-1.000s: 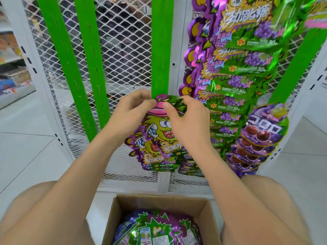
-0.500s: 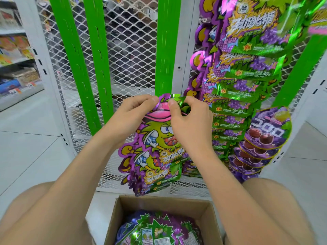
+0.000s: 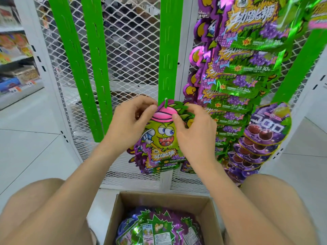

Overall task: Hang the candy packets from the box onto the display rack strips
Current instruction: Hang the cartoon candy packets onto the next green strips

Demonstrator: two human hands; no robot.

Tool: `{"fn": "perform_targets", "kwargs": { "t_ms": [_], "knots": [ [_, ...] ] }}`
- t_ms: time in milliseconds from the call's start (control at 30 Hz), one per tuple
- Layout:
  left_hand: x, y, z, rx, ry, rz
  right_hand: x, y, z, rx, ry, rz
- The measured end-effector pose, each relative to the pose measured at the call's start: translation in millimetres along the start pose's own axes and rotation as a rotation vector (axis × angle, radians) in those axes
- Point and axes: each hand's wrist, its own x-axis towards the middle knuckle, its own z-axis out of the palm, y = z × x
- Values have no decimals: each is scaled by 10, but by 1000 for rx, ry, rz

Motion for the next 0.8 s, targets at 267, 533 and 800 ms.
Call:
{"fn": "perform_targets", "kwargs": {
  "t_ms": [267,533,800],
  "knots": [
    [-618,-225,316,561,32,207,-641,467,110,-100,-373,-145],
    [-1295,-628,711,458,-1154,-63,-1858,1524,682,-434,-1304,334],
    [-1568,-995,914,593,-1430,-156,-3025,1860,1059,-428,-1193,730]
  ]
}}
